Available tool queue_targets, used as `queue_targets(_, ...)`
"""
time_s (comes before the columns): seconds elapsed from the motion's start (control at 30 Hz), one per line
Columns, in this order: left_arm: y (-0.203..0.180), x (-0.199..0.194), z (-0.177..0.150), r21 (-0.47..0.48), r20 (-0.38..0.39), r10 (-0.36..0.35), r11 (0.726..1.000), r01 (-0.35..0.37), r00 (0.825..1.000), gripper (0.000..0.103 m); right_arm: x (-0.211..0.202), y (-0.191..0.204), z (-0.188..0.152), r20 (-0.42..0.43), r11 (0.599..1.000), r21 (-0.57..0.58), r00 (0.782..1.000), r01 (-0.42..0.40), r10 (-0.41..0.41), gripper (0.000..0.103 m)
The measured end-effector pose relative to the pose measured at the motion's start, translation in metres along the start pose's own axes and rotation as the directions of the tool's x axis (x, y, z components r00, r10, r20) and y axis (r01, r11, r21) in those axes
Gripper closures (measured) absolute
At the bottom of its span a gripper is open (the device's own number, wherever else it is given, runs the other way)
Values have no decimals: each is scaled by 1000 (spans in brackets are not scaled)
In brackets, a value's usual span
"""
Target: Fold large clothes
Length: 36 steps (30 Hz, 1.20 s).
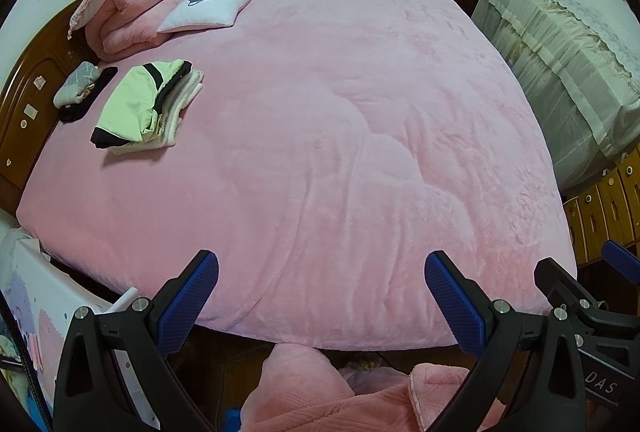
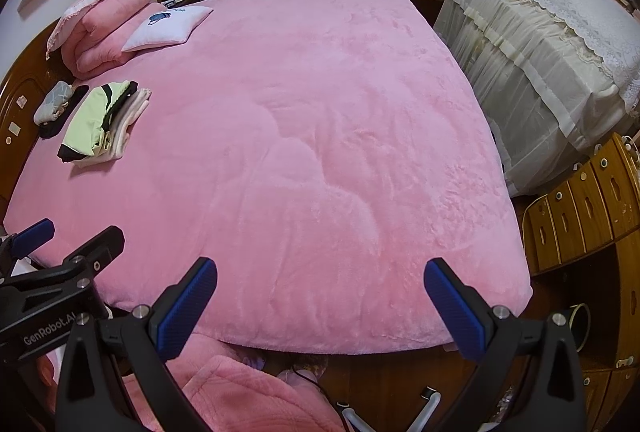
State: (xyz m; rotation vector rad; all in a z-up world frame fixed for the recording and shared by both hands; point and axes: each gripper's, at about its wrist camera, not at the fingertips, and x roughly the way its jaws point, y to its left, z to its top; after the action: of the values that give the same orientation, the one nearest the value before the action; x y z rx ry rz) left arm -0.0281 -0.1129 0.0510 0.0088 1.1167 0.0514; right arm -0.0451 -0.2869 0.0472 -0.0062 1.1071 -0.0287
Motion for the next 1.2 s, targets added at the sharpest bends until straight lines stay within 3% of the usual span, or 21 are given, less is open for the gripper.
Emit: queue_targets(1.2,1,2,5,2,1,11,1000,-11,1000,1,10,-2,3,-21,1000,-4,1000,-3,3,0)
